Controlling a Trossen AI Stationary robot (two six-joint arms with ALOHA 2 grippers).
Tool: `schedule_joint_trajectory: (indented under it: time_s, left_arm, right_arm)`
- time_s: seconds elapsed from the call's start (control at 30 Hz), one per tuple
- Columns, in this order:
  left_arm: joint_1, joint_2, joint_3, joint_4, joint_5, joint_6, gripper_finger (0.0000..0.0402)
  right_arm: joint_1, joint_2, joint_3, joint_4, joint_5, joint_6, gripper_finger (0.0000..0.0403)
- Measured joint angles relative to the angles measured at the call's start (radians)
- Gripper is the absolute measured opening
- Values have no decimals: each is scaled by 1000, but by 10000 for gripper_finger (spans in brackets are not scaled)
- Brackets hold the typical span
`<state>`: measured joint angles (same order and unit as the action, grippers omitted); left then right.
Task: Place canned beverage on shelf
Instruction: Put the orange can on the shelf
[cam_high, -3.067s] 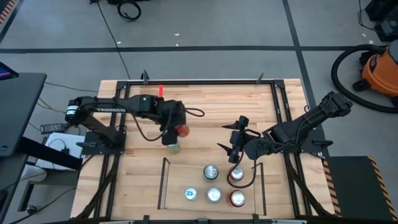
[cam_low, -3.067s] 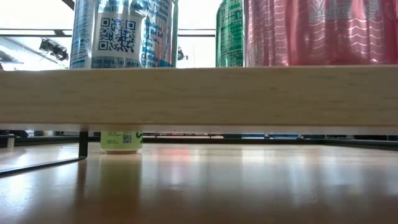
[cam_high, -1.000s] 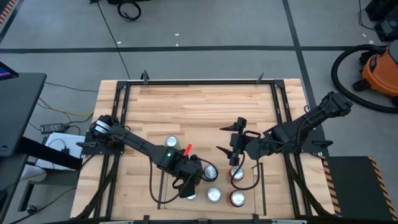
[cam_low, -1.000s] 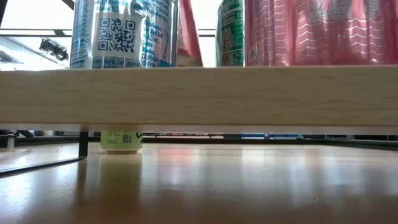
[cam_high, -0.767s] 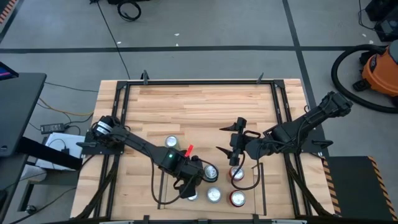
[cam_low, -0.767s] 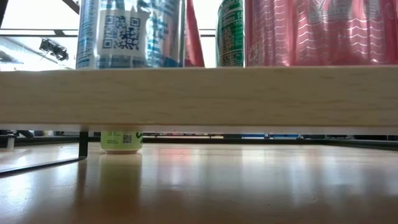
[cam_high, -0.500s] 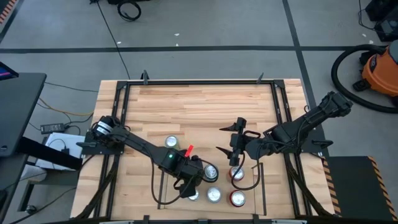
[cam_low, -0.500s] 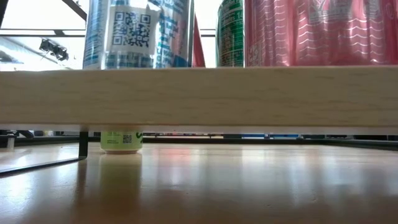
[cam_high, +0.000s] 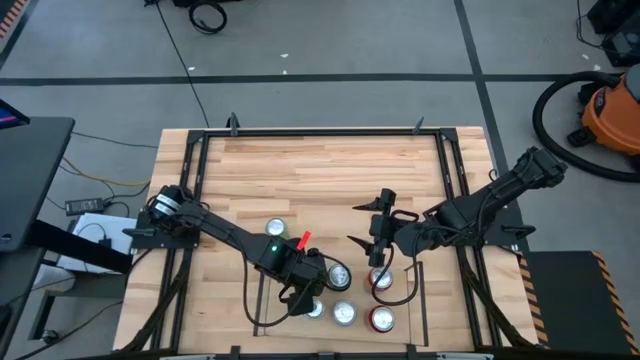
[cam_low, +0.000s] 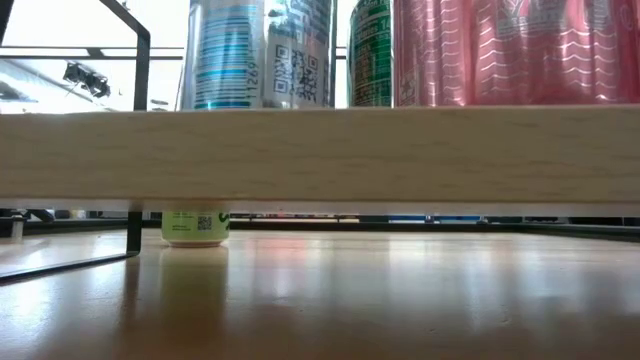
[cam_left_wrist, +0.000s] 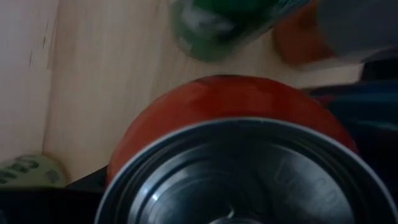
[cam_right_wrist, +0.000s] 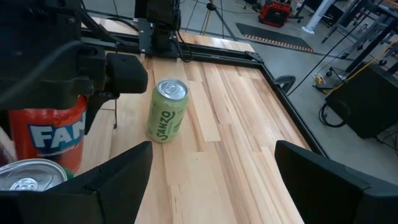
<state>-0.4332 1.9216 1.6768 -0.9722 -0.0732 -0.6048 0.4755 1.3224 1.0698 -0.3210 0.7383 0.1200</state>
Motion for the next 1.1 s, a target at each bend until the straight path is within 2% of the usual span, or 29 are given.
schedule_joint_trajectory:
  time_s: [0.27,0.4,0.57,0.8,1.1]
  left_arm:
    - [-3,-6,25,-29,7,18,305]
    - [-10,-6,25,-118,8,58,305]
    - [-20,-6,25,-177,-11,142,305]
    - [-33,-4,-5,-133,-11,276,305]
    - [-16,-2,-34,-77,-22,184,305]
  right_arm:
    - [0,0,0,5,0,0,349]
    - [0,0,0,6,-6,0,349]
    - [0,0,0,6,-8,0,349]
    - [0,0,0,6,-8,0,349]
    - [0,0,0,6,-8,0,349]
